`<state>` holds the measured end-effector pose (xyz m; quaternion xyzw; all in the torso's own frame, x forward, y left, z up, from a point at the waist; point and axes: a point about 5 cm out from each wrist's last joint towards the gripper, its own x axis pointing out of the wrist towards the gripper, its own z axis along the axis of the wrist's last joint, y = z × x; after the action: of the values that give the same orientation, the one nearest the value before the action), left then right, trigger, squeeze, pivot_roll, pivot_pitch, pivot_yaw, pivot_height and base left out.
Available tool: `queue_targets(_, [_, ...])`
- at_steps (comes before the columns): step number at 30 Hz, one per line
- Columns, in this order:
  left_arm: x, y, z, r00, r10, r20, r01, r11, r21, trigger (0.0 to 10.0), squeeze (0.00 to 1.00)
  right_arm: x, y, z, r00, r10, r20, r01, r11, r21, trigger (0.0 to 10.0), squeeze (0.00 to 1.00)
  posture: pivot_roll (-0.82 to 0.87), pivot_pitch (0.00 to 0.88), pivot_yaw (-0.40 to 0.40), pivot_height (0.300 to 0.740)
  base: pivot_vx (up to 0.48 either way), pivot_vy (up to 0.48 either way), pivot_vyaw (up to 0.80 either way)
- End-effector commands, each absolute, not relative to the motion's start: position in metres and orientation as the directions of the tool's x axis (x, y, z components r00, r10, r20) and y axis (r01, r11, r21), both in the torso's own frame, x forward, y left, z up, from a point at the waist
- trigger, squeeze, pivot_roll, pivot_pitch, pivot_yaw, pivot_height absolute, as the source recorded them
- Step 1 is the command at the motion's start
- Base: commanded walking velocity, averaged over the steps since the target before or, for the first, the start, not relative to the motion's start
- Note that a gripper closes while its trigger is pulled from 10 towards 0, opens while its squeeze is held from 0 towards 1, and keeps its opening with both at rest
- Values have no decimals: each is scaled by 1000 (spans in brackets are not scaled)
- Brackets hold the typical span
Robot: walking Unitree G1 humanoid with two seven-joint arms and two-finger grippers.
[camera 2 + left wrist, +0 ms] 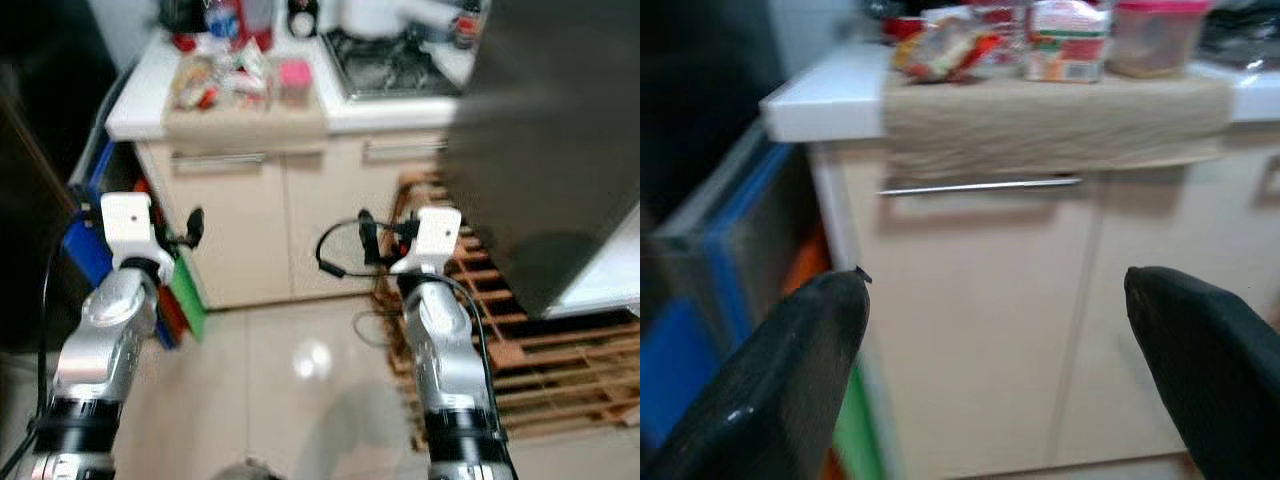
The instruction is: Restocking fridge
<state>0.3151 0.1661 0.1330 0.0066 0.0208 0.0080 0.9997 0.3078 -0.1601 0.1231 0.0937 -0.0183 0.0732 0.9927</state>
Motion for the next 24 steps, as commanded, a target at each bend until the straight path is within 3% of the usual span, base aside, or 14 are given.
queue_targets(1, [315, 160, 137, 1000, -7, -20, 8, 1000, 26, 10000, 0, 306, -168, 121, 993, 112, 48, -119, 976, 183, 10000, 357, 7, 0, 51, 740, 0, 0, 613])
queue_targets(5, [315, 159, 139, 1000, -18, -7, 18, 999, 29, 10000, 0, 305, -172, 117, 998, 57, 27, -61, 985, 160, 10000, 329, 6, 0, 51, 740, 0, 0, 620])
queue_targets(7, [314, 154, 146, 995, -87, 40, 88, 996, -5, 10000, 0, 305, -178, 121, 998, -6, 60, -1, 994, 113, 10000, 204, 6, 0, 51, 740, 225, 0, 0])
queue_targets(8, [313, 153, 148, 994, -94, 48, 95, 995, -7, 10000, 0, 305, -179, 124, 997, -17, 82, 9, 996, 94, 10000, 204, 6, 0, 51, 740, 450, 0, 0])
queue_targets(9, [314, 153, 150, 994, -92, 59, 92, 996, 7, 10000, 0, 306, -174, 128, 996, 16, 92, -24, 997, 79, 10000, 67, 3, 0, 52, 740, 461, 0, 0])
queue_targets(10, [314, 153, 152, 994, -91, 66, 91, 996, 3, 10000, 0, 306, -173, 129, 996, 20, 90, -26, 997, 71, 10000, 0, -2, 0, 54, 740, 469, 0, 0])
queue_targets(16, [316, 154, 153, 995, -75, 73, 75, 997, 0, 10000, 0, 304, -169, 130, 992, 58, 114, -66, 996, 65, 10000, 0, -4, 0, 51, 740, 467, 0, 225])
queue_targets(17, [316, 154, 153, 994, -74, 74, 74, 997, 0, 10000, 0, 304, -168, 131, 991, 63, 118, -69, 996, 54, 10000, 110, -4, 0, 51, 740, 465, 0, 638])
queue_targets(19, [317, 154, 154, 994, -77, 83, 77, 997, 6, 10000, 0, 304, -167, 133, 991, 56, 125, -64, 996, 56, 10000, 173, -3, 0, 48, 740, 467, 0, 563])
queue_targets(22, [319, 152, 158, 990, -92, 107, 90, 995, 31, 10000, 0, 305, -169, 133, 991, 33, 132, -42, 997, 63, 10000, 176, -1, 0, 43, 740, 467, 0, 535])
queue_targets(24, [323, 150, 166, 983, -124, 135, 115, 991, 72, 10000, 0, 307, -172, 133, 991, 14, 131, -25, 996, 87, 10000, 118, 2, 0, 38, 740, 469, 0, 319])
